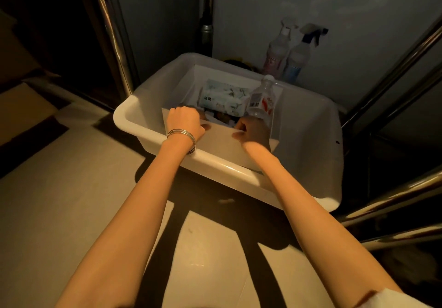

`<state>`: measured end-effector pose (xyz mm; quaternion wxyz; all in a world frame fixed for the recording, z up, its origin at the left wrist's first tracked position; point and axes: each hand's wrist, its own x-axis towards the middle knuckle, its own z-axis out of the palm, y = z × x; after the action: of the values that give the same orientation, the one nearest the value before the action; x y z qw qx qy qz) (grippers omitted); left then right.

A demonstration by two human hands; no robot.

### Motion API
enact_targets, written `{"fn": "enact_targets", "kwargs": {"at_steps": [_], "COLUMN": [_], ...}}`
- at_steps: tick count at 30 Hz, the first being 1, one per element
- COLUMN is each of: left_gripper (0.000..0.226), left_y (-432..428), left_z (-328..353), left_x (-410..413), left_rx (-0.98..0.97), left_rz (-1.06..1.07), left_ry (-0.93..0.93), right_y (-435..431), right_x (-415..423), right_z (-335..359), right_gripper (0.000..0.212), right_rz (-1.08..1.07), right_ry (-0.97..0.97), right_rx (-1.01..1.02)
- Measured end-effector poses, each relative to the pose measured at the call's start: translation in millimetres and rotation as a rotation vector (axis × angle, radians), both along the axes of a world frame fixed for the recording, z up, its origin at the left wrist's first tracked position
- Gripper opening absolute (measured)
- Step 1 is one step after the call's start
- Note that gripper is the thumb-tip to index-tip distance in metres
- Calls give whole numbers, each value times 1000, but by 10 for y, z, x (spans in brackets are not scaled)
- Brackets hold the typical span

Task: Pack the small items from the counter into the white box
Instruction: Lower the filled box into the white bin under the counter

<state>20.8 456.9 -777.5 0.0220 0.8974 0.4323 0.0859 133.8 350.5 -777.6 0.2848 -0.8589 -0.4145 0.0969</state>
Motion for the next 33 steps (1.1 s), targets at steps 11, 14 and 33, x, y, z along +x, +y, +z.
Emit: {"fn": "enact_targets", "kwargs": {"at_steps": [11,14,33], "left_gripper": [32,33,34], "left_y": [65,39,75], "left_z": [-35,-100,-51], "left_x": [-216,-282,-264], "left_rx": [16,25,11], "left_rz": [21,22,16], "left_ry": [-128,-183,-146], "right_y": [266,207,-69], "right_x": [-238,-303,-21], "right_z": [19,-27,-64], "right_gripper": [14,15,20], "right_rz": [-3,4,39], "right_ry": [-17,13,-48], "right_rx": [-116,-101,-226]}}
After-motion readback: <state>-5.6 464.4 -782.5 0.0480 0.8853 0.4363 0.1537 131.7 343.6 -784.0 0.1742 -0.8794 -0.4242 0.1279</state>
